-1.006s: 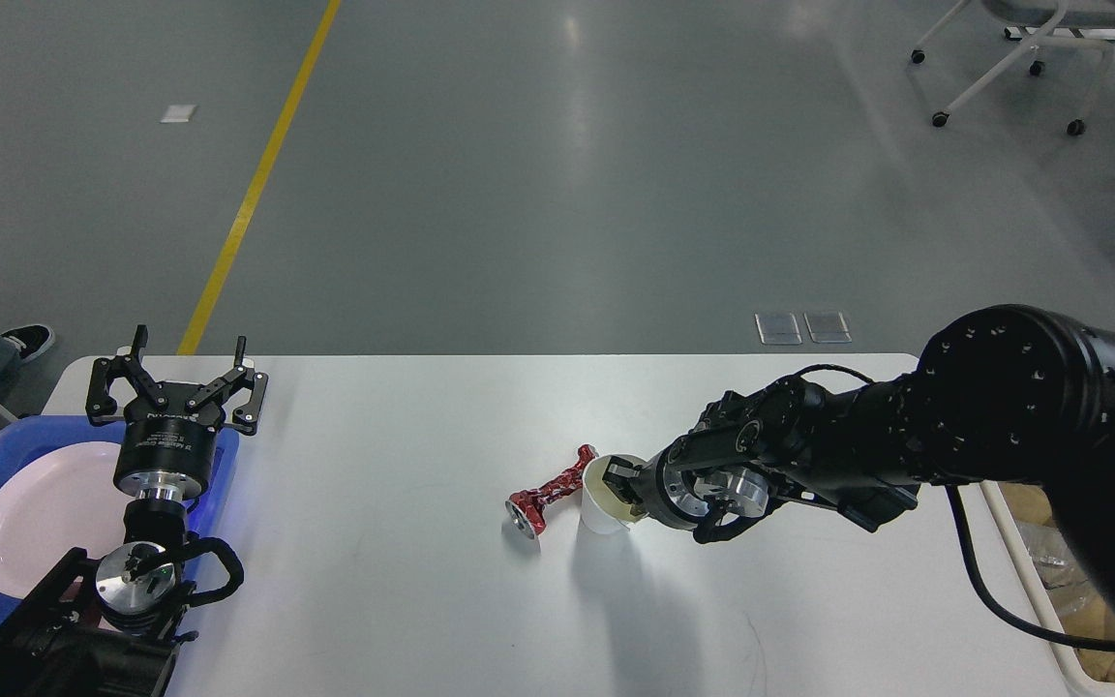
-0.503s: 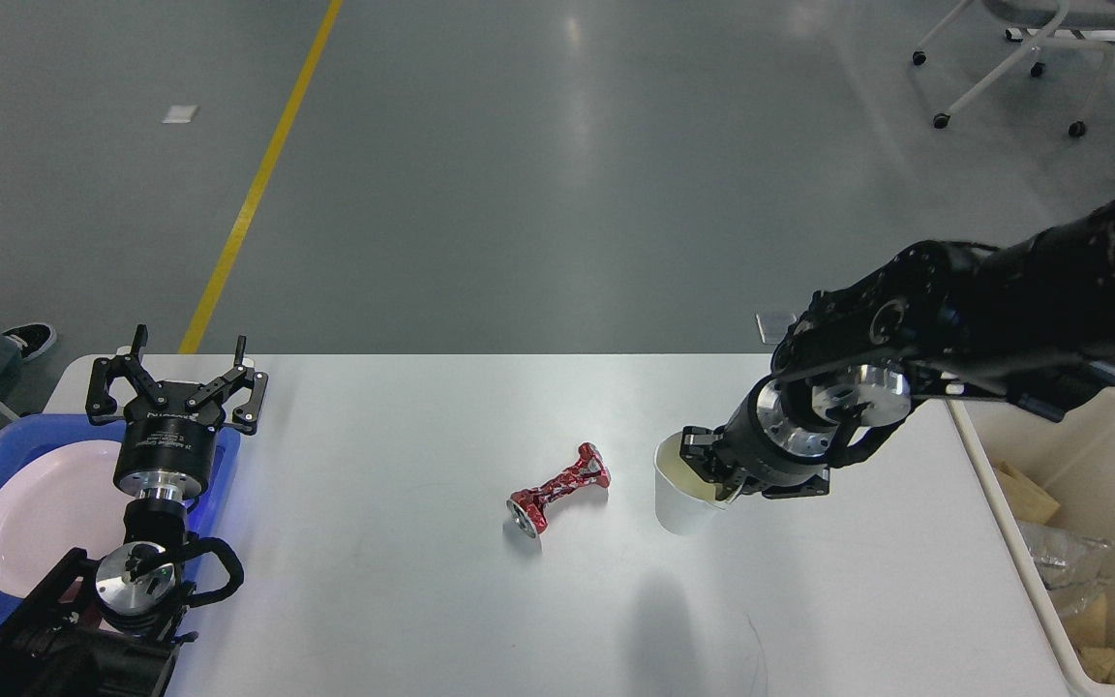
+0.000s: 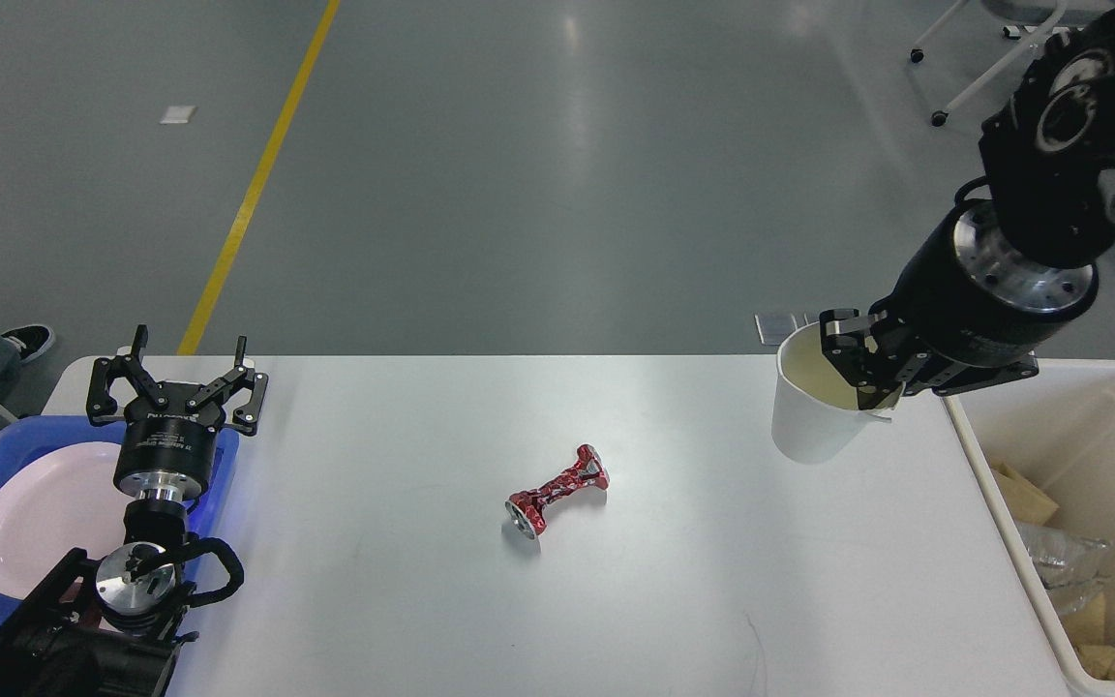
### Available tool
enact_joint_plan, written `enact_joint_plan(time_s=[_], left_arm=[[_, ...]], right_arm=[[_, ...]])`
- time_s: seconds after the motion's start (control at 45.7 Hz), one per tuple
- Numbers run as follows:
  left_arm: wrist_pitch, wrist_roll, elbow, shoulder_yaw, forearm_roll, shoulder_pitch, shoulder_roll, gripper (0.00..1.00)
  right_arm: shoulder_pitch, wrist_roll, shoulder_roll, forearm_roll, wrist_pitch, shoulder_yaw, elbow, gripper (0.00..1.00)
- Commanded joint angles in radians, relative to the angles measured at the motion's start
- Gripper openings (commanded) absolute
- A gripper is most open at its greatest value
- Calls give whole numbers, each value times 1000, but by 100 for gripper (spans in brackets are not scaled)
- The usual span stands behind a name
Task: Tidy desktop
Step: 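Lift the paper cup and carry it over the beige bin, then lower the cup into the bin and open the right gripper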
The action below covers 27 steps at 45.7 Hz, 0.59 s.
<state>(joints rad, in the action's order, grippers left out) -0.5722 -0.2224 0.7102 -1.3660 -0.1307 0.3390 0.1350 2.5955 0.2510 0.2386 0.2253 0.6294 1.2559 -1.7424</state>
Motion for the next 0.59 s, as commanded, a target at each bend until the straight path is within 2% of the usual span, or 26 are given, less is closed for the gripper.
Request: enact_joint_plan(time_s=[0.0,0.131,0.35,0.569], left_arm=[[0,0,0,1,0,0,0,96],[0,0,0,1,0,0,0,96],[0,0,0,1,0,0,0,96],[0,0,0,1,0,-2,0,96]], right_arm=[[77,-22,1,14,39,57,0,0],[77,-39,-2,19,32,105,0,0],[28,-39,34,19,-34,184,9,0],[-182,-32,260,-27,-115,310,173,0]])
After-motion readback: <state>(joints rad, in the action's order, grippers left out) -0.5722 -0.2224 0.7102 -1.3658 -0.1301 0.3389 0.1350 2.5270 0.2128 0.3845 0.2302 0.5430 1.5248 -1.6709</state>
